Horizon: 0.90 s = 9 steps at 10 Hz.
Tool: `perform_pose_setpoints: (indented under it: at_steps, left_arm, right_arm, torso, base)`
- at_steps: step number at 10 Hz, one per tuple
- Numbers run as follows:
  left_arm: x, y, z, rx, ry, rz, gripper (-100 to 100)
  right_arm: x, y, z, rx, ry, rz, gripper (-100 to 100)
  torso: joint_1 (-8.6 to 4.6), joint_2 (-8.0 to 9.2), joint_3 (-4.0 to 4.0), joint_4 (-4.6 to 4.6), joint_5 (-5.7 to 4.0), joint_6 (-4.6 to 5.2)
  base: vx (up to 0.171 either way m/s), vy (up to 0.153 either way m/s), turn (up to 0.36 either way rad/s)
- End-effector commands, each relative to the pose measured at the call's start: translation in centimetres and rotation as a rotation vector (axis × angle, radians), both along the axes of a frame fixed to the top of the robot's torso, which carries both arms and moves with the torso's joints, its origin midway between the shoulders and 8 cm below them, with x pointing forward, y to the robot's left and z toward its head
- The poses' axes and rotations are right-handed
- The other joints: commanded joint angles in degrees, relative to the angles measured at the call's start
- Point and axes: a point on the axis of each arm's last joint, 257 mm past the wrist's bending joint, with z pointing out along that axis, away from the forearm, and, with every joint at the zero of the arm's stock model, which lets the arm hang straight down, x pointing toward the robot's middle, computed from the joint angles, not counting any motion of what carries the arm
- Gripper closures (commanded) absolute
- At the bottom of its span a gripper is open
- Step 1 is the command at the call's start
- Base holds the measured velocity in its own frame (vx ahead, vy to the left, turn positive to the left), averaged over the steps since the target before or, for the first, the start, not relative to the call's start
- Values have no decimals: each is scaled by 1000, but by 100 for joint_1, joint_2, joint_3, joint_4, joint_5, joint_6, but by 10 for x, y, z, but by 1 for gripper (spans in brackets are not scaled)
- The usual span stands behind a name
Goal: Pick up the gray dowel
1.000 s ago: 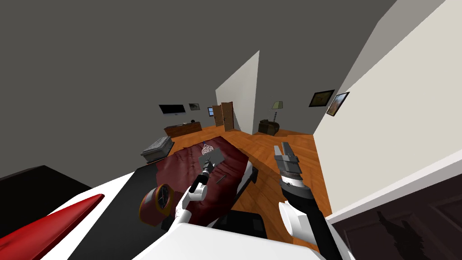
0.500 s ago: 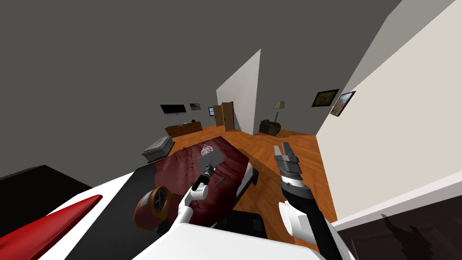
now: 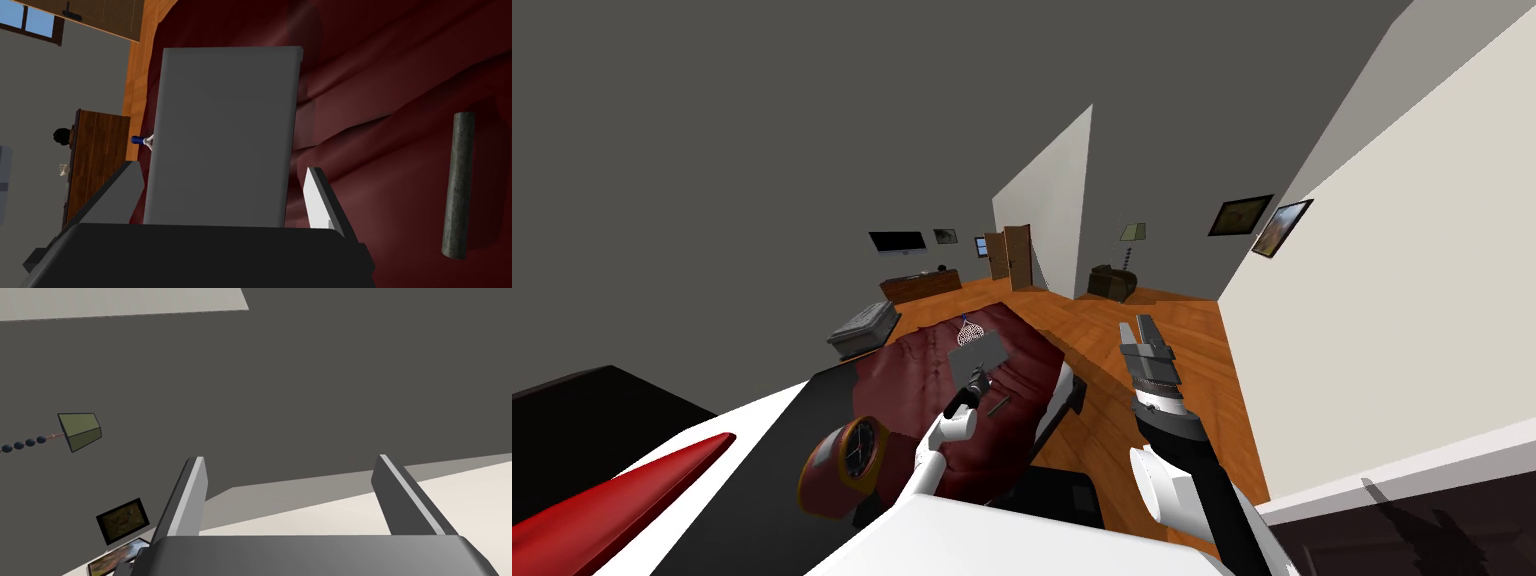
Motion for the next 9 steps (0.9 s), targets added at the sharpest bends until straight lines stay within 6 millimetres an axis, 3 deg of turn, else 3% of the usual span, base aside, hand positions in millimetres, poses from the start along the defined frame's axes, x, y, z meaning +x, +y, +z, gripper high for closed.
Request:
perform_pose_setpoints:
  at_steps: [1, 4, 9]
  left_arm:
    - [-8, 2, -17, -11, 47, 4, -100]
    - [-15, -5, -48, -51, 153, 9, -100]
    - [-49, -13, -108, -107, 354, 28, -100]
  right_arm:
    - [0, 0, 0, 0, 0, 0, 0]
    - [0, 0, 0, 0, 0, 0, 0]
    - [0, 0, 0, 0, 0, 0, 0]
  torso:
    - [0, 0, 0, 0, 0, 0]
    - [-1, -6, -4, -2, -1, -1]
    - [-2, -7, -4, -1, -1, 0]
  base:
    - [40, -19, 19]
    - [57, -26, 29]
    - [58, -24, 29]
